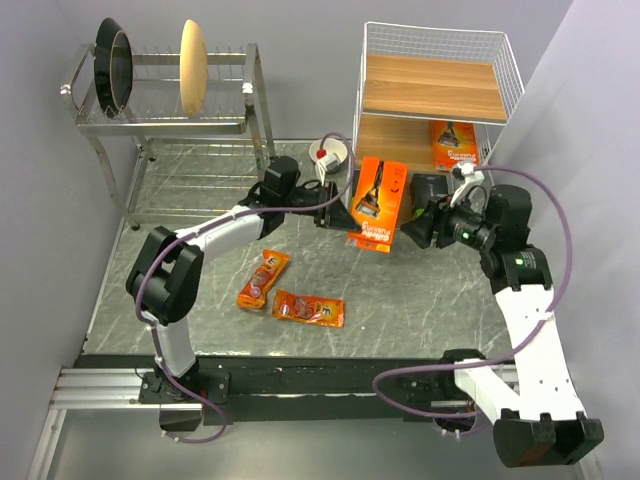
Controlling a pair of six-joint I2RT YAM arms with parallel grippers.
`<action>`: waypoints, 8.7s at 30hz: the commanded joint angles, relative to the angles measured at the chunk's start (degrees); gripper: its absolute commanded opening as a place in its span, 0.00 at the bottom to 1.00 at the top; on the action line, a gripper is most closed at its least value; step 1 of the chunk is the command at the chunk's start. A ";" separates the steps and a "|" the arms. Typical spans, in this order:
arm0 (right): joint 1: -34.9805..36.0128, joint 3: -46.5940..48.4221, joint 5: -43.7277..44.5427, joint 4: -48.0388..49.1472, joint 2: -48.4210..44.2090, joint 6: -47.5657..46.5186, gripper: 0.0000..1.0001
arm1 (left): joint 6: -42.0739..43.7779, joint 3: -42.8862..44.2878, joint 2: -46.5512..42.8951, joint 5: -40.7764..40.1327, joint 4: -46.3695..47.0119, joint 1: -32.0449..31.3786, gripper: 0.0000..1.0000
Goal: Place and organize the shaving razors onto the shelf
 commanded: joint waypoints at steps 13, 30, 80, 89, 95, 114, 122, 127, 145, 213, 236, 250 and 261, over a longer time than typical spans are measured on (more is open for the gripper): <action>0.28 -6.55 -12.67 9.32 4.77 7.14 0.59 | -12.30 14.18 8.56 -1.55 12.71 1.77 0.28; 5.64 -9.64 0.75 24.78 9.86 13.48 0.12 | -12.83 21.13 13.05 -3.30 9.72 2.47 0.39; 16.63 2.40 25.82 17.14 16.71 1.35 0.12 | -41.21 19.55 5.84 -28.35 -9.79 -1.13 0.10; 16.63 5.65 30.84 18.90 20.41 0.82 0.11 | -41.65 18.32 5.84 -28.79 -12.25 -0.87 0.42; 16.63 8.20 31.45 20.13 22.78 0.73 0.11 | -41.74 18.14 5.84 -28.62 -12.34 -0.78 0.54; 18.56 11.28 29.96 25.40 28.67 2.05 0.11 | -33.22 11.64 -2.42 -24.49 -12.52 7.39 0.99; 20.40 11.11 33.37 29.45 29.38 3.98 0.12 | -33.92 8.30 -4.09 -25.54 -12.43 8.01 1.00; 21.02 9.09 37.52 32.51 29.12 5.38 0.15 | -33.74 7.68 -4.44 -25.72 -12.78 8.10 0.99; 22.69 -1.08 35.78 30.53 17.27 3.55 0.37 | -20.76 14.34 -4.53 -25.72 -15.24 7.48 0.99; 11.27 -9.02 6.40 8.35 1.34 -8.85 0.85 | 89.93 3.46 8.12 -23.26 -83.53 -4.74 0.23; 10.39 -16.66 2.54 10.72 1.07 -4.64 0.83 | 0.15 -32.89 -19.26 -6.36 -29.19 1.32 0.99; 10.30 -18.25 2.36 14.51 2.66 -0.68 0.82 | -15.11 -45.75 -14.81 -15.78 -3.02 -0.34 0.66; 10.39 -21.68 2.36 15.56 0.20 0.11 0.83 | -16.79 -46.91 -18.49 -18.86 -1.78 -2.36 0.20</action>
